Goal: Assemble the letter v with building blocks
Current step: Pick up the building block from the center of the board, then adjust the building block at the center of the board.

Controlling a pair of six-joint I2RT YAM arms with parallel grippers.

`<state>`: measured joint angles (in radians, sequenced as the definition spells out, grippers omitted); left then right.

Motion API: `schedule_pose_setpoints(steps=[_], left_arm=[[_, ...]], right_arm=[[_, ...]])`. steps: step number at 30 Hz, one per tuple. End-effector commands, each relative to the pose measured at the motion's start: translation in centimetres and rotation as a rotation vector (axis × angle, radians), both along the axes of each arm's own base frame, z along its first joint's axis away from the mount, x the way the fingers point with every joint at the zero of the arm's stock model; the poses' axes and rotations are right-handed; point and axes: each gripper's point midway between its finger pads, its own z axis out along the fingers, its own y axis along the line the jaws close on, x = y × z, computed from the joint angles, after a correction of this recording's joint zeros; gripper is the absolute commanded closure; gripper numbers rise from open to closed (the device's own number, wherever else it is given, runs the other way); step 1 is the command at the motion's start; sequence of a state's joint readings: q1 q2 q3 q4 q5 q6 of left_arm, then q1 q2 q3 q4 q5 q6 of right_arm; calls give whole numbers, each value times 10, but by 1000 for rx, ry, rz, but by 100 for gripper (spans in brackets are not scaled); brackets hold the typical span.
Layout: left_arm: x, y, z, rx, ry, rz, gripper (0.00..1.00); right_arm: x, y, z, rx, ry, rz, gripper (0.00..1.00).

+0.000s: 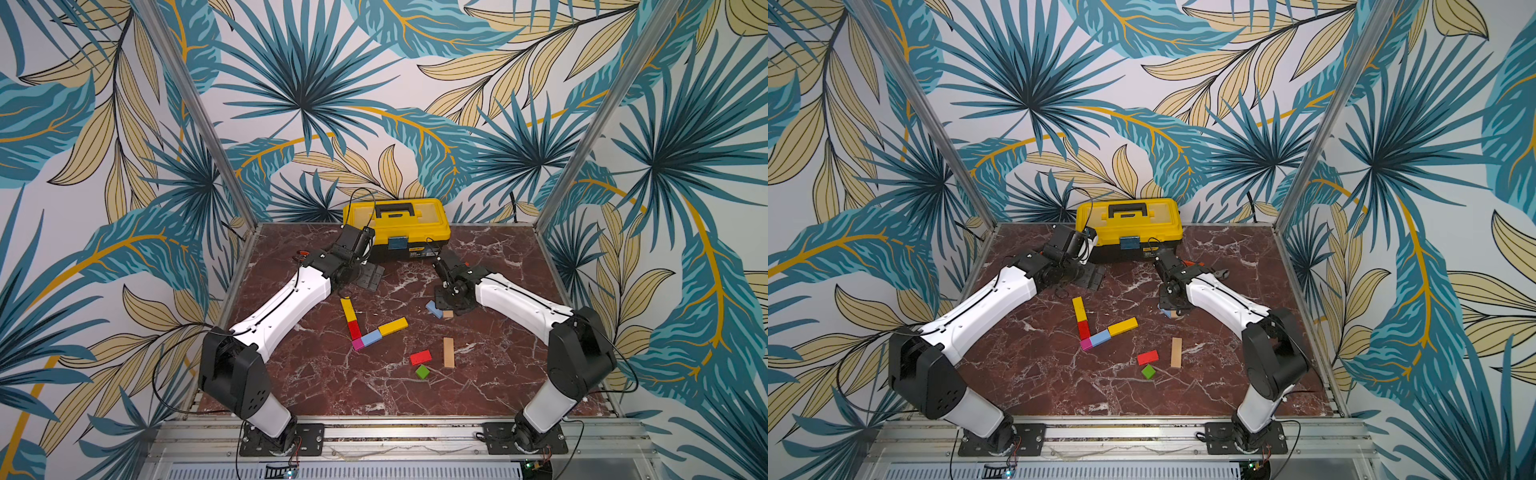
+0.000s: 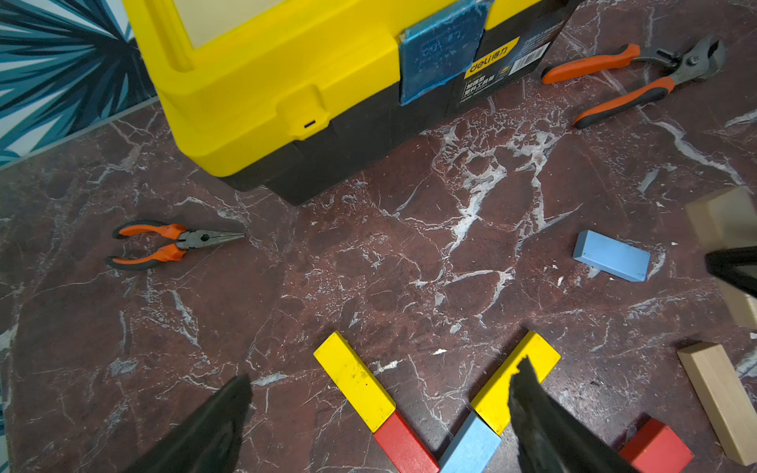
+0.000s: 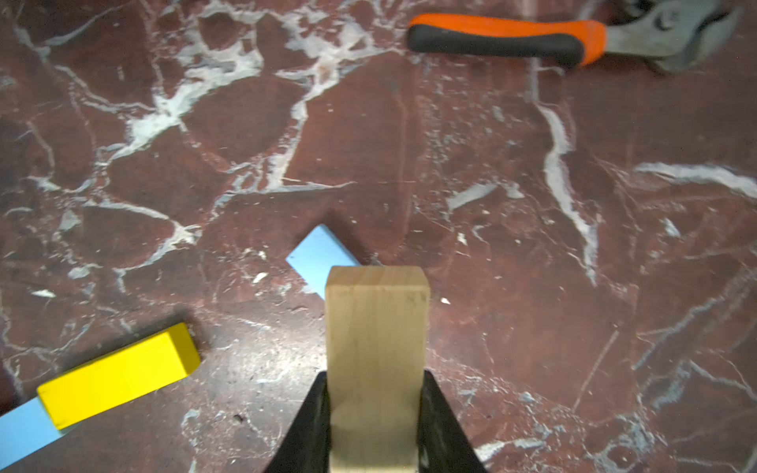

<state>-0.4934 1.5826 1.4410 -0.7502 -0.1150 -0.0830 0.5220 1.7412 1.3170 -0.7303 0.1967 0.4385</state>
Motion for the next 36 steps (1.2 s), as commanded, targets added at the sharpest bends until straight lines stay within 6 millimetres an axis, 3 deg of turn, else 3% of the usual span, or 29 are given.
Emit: schedule_pose_setpoints(steps=[1,8,17,30,36], left_arm=[[6,-3,20,-47,-46,10,1],[6,-2,22,-52,-51,13,1],[6,-5,21,-63,-44,10,1],[7,-7,21,-69,-40,4,1],[7,-8,21,-72,-41,0,1]], right_arm=[[-4,26,-20,4,89,121,76],[1,56,-47,19,181,234,76],[9,63,-65,-6,255,242,76],[1,39,-81,-73,322,179,76],[-8,14,-87,-86,343,123,75]])
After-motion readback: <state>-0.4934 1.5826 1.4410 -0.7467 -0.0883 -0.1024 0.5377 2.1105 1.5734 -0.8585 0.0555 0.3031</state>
